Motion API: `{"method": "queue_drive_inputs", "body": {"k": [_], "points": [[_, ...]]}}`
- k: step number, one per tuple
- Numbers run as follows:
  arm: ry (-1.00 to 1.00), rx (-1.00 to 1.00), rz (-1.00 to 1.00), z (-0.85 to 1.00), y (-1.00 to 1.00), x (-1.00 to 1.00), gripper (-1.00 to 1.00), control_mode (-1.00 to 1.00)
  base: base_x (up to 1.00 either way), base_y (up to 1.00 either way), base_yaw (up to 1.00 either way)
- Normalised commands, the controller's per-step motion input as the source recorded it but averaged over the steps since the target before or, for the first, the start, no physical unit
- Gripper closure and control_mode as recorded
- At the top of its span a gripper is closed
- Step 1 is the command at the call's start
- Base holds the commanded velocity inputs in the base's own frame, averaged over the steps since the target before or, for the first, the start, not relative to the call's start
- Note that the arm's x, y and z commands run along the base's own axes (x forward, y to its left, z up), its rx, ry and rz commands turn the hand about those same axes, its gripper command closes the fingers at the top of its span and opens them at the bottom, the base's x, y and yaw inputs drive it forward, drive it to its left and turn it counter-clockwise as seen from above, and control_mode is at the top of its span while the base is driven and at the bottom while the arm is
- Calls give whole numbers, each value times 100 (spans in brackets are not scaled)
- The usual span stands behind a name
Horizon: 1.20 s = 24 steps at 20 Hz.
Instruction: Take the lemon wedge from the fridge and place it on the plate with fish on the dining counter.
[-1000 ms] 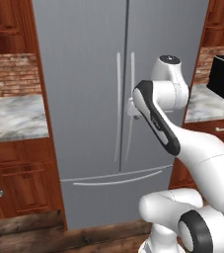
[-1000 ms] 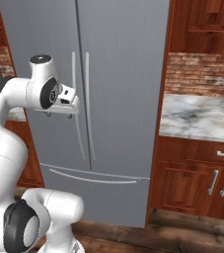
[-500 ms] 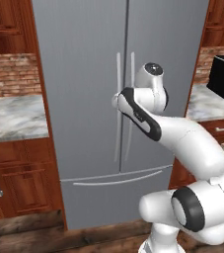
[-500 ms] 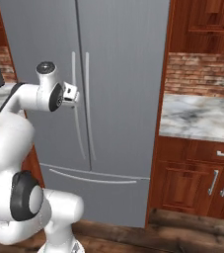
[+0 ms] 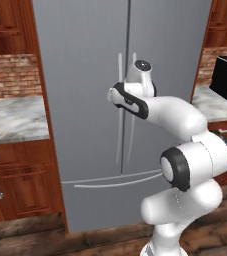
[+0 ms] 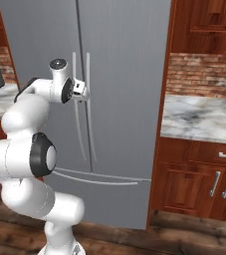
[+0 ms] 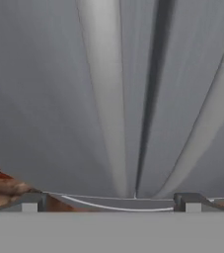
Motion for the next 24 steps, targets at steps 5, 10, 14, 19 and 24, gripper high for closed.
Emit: {"method": "queue_drive_inputs", "body": {"k": [5, 10, 14, 19, 24], "points": [[1, -1, 0, -17, 0, 49, -100, -100, 0, 0, 0], [0, -5, 0, -46, 0, 23, -100, -100, 0, 0, 0], [0, -1, 0, -42, 0, 19, -100, -100, 0, 0, 0], [-3, 0, 0, -38, 0, 21, -100, -100, 0, 0, 0], [-11, 0, 0, -44, 0, 17, -100, -100, 0, 0, 0]]}}
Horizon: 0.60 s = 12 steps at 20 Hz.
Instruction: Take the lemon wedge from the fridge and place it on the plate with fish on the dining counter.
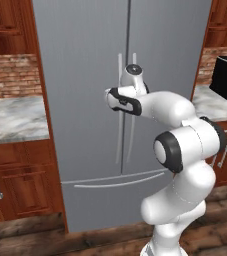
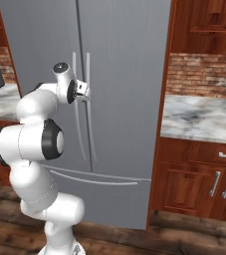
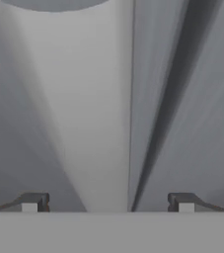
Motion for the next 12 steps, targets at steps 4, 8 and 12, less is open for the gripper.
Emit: {"method": "queue_drive_inputs", "body": {"k": [4, 8, 12], "points": [[-10, 0, 1, -31, 0, 1, -100, -100, 0, 0, 0], [-10, 0, 0, -29, 0, 8, -100, -100, 0, 0, 0], [-9, 0, 0, -31, 0, 39, -100, -100, 0, 0, 0]]}}
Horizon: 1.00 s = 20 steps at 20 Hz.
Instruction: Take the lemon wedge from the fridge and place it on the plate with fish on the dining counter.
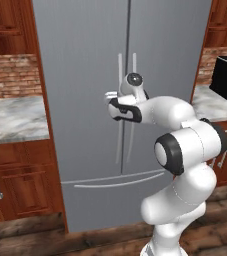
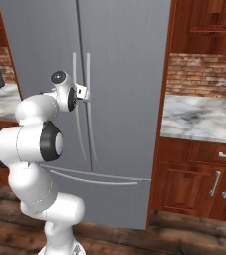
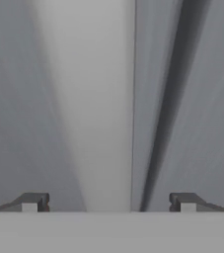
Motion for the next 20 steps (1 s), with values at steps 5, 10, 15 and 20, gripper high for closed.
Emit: {"method": "queue_drive_inputs", "body": {"k": [5, 10, 15, 20], "points": [[-11, 0, 0, -27, 0, 47, 100, -100, 0, 0, 0], [-1, 0, 0, -1, 0, 2, 100, -100, 0, 0, 0], [0, 0, 0, 0, 0, -7, 100, -100, 0, 0, 0], [-10, 0, 0, 25, 23, -78, 100, -100, 0, 0, 0]]}}
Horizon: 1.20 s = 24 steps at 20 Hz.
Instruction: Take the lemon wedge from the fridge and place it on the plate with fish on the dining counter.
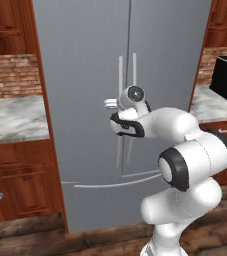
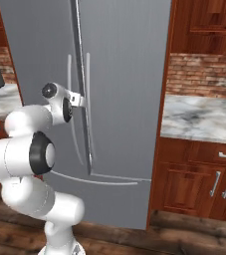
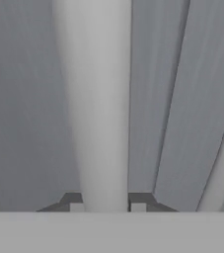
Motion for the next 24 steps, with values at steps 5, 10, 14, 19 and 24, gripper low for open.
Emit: {"method": "queue_drive_inputs", "body": {"k": [5, 10, 14, 19, 24], "points": [[-10, 0, 0, 63, 70, -100, 100, -100, 0, 0, 0], [0, -11, 0, 74, 100, -94, 100, -100, 0, 0, 0], [0, -23, -2, 68, 100, -71, 100, -100, 0, 0, 0], [6, -29, -12, 55, 100, -63, 100, -100, 0, 0, 0], [26, -28, -13, 23, 96, -60, -100, -100, 0, 0, 0]]}}
